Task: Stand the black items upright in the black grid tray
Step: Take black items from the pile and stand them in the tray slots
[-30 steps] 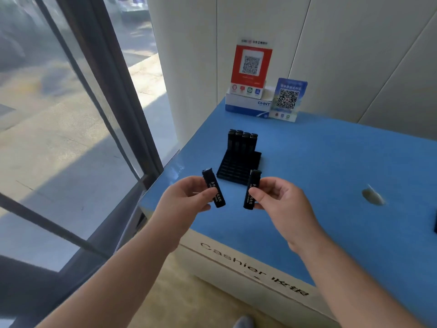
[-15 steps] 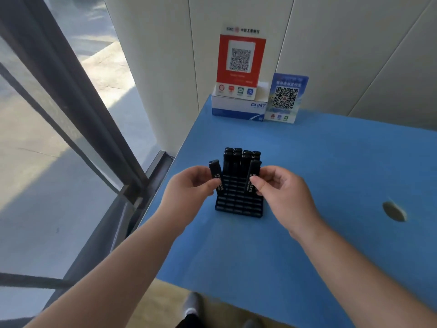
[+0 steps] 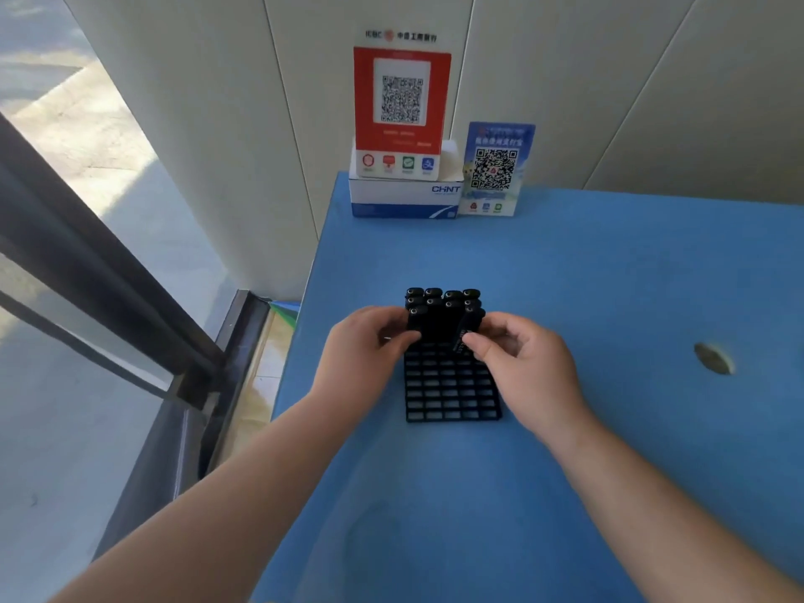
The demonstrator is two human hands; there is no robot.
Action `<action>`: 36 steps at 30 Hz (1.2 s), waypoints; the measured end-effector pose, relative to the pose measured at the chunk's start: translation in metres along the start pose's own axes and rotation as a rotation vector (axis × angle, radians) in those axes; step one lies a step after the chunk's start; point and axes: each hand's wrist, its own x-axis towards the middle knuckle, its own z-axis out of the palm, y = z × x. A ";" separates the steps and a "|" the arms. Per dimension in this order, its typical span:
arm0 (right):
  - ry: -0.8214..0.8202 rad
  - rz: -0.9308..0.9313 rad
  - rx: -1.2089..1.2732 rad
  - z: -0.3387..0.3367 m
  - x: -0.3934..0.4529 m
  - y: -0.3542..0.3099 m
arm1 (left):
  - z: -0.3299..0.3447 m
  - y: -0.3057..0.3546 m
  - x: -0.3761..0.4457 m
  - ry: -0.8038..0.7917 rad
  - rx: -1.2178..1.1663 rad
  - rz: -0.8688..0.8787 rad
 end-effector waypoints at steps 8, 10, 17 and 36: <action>0.027 0.014 -0.022 0.008 0.007 -0.002 | 0.000 -0.010 0.006 -0.045 0.130 0.087; 0.043 0.014 -0.038 0.012 0.010 0.001 | 0.001 -0.012 0.006 -0.034 0.121 0.077; 0.091 -0.037 -0.112 0.033 0.012 0.010 | 0.002 -0.014 0.007 -0.009 0.090 0.050; 0.128 -0.231 -0.436 0.042 0.011 0.011 | -0.001 -0.015 0.008 -0.056 0.018 0.014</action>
